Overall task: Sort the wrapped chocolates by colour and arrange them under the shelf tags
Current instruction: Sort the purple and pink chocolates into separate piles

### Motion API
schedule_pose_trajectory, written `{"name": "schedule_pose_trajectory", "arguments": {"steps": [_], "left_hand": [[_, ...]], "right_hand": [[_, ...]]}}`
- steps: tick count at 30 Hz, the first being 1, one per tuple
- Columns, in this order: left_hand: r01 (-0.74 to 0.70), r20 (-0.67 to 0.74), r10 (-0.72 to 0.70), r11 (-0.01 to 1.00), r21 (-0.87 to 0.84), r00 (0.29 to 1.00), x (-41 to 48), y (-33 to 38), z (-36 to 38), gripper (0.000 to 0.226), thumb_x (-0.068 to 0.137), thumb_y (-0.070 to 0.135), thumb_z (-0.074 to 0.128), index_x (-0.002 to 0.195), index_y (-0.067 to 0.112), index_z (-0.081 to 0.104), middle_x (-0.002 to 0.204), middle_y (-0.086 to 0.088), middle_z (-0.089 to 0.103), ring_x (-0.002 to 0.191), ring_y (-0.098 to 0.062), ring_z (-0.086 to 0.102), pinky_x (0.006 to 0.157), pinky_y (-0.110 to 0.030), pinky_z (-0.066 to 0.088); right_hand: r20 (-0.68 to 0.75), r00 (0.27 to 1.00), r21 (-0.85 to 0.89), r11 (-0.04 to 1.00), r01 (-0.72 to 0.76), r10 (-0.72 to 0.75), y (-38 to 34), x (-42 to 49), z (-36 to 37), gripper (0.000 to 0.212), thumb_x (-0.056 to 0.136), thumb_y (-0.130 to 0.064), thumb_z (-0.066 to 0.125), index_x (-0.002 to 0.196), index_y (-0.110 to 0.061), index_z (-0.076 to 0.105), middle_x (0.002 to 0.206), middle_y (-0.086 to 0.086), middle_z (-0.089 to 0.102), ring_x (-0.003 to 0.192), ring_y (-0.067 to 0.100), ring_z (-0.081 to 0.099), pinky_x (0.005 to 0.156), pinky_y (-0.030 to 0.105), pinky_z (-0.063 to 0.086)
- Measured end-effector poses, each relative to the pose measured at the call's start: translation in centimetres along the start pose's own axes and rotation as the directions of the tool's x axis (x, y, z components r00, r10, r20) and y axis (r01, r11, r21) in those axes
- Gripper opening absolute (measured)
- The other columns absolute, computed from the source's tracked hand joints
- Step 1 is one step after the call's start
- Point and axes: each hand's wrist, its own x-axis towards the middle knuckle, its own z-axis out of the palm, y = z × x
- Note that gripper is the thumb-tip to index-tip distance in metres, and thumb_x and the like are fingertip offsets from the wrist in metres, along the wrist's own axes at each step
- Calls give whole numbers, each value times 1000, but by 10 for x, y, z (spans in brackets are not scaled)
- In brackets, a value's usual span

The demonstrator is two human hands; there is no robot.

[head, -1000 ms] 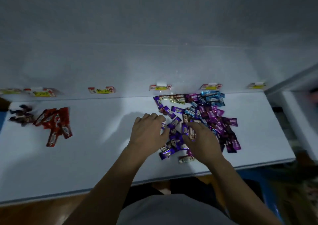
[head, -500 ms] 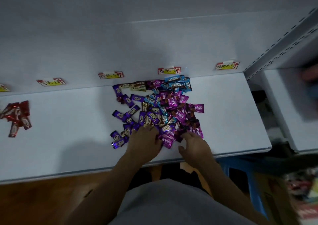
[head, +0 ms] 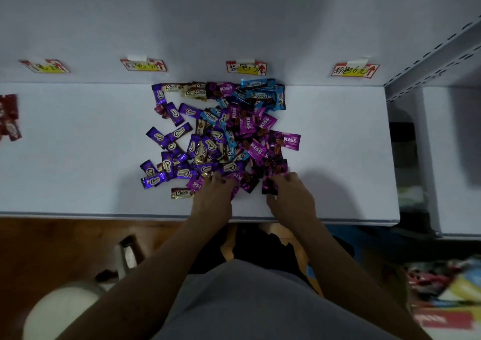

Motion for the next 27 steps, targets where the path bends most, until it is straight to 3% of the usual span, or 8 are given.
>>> {"name": "schedule_pose_trajectory", "arguments": {"steps": [6, 10, 13, 15, 19, 24, 27], "left_hand": [[22, -109, -27, 999, -50, 994, 6, -5, 16, 40, 87, 7, 59, 123, 21, 53, 135, -6, 33, 122, -23, 40, 76, -31, 50], [-38, -189, 14, 991, -125, 982, 11, -10, 18, 32, 85, 8, 65, 116, 16, 57, 136, -7, 39, 117, -24, 48, 75, -34, 54], [-111, -316, 26, 961, -255, 949, 15, -13, 12, 18, 82, 12, 71, 97, 12, 62, 103, -5, 60, 91, -26, 58, 63, -34, 47], [-75, -348, -78, 911, -406, 934, 16, -12, 3, 17, 83, 18, 72, 92, 13, 58, 86, -3, 60, 76, -22, 56, 59, -29, 39], [-57, -318, -188, 777, -627, 929, 14, -6, -19, 19, 90, 24, 66, 104, 16, 55, 91, 7, 61, 74, -14, 61, 65, -30, 49], [-24, -282, -175, 812, -583, 943, 21, -7, -14, 26, 87, 36, 67, 104, 17, 67, 99, -1, 65, 87, -16, 61, 76, -34, 53], [17, -186, -152, 816, -578, 971, 28, 2, -5, 25, 87, 34, 67, 103, 14, 66, 95, -6, 65, 85, -21, 61, 73, -34, 52]], "right_hand": [[-136, 986, 86, 993, -84, 96, 11, 10, 9, 22, 91, -28, 60, 105, -11, 59, 115, 8, 51, 91, 23, 57, 67, 29, 45], [-164, 977, 169, 980, -104, 133, 16, 21, 10, 32, 92, -29, 60, 114, -8, 52, 113, 7, 50, 88, 23, 57, 63, 28, 40], [-109, 967, 424, 891, -163, 229, 18, 29, 6, 35, 88, -32, 65, 112, -15, 47, 98, 3, 56, 80, 19, 58, 60, 28, 41], [-64, 971, 494, 853, -169, 229, 20, 34, 2, 29, 86, -29, 68, 105, -19, 48, 90, 1, 60, 78, 17, 58, 58, 25, 39], [-37, 984, 464, 875, -138, 174, 26, 33, -9, 3, 90, -17, 59, 93, -17, 60, 73, -3, 57, 65, 10, 50, 52, 13, 33], [-56, 978, 439, 885, -156, 200, 30, 24, -11, 21, 89, -17, 61, 74, -2, 61, 69, 6, 57, 65, 21, 52, 48, 14, 32], [-178, 976, 417, 908, -43, 128, 21, 18, 2, 17, 83, -12, 69, 73, 2, 66, 76, 5, 56, 74, 20, 52, 55, 19, 34]]}}
